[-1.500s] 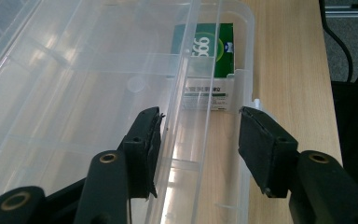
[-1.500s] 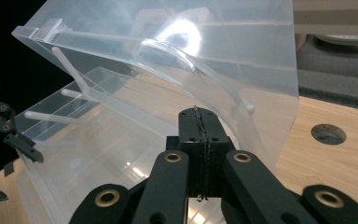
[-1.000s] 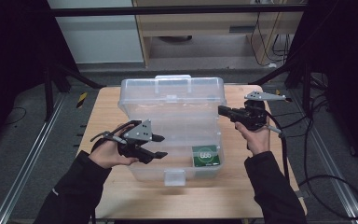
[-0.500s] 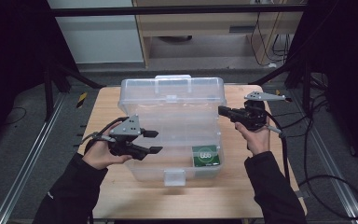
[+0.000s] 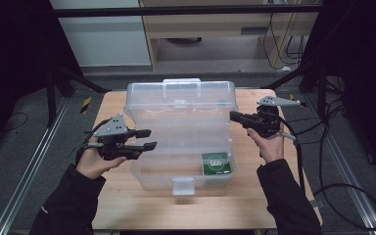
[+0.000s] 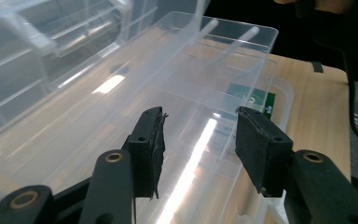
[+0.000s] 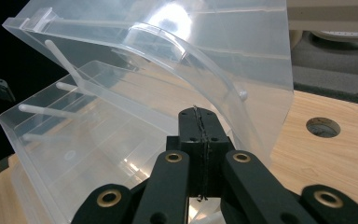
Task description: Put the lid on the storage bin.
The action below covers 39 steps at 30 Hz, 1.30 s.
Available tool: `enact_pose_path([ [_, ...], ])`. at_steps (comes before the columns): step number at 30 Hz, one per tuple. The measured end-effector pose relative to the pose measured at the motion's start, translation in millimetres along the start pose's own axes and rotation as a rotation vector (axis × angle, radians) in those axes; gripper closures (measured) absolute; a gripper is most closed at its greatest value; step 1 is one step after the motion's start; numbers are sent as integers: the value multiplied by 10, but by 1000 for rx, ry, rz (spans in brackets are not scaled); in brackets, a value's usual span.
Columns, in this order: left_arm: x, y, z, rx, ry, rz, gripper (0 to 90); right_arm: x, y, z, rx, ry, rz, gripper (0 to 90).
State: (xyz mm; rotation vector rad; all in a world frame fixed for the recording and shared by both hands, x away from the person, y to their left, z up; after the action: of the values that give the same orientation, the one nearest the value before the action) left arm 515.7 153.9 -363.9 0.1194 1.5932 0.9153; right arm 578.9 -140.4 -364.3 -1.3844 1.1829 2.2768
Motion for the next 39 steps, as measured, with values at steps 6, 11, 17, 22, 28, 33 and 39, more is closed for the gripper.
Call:
enact_pose_path([
  [6, 81, 76, 116, -45, 62, -17, 577, 8, -13, 4, -1, 0, 7, 900],
  [11, 141, 121, 209, -106, 98, -22, 651, 8, -10, -2, 2, 1, 7, 900],
  [17, 154, 211, 368, -188, 187, -82, 786, 11, -5, 4, 4, 6, 9, 900],
  [22, 127, 266, 477, -225, 247, -128, 842, 21, 3, 3, 7, 10, 13, 900],
  [28, 86, 292, 595, -264, 294, -156, 885, 43, -4, 30, 3, 18, 24, 900],
  [33, 51, 289, 635, -276, 295, -160, 889, 79, -16, 55, -7, 17, 31, 900],
  [39, 21, 290, 646, -275, 289, -166, 889, 243, -30, 95, -25, 26, 64, 900],
])
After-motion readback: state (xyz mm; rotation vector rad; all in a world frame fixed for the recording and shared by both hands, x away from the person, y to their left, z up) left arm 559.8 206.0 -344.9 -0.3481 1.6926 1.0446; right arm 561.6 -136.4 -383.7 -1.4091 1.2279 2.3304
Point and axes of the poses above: each handheld gripper's, and its own axes: y roughly backward along the jaws, x roughly out of its underside, z roughly to its left, the point moved 9 cm from there along -y, roughly forward along the jaws, and after that the axes turned 11 degrees about z, right-handed, at the moved point
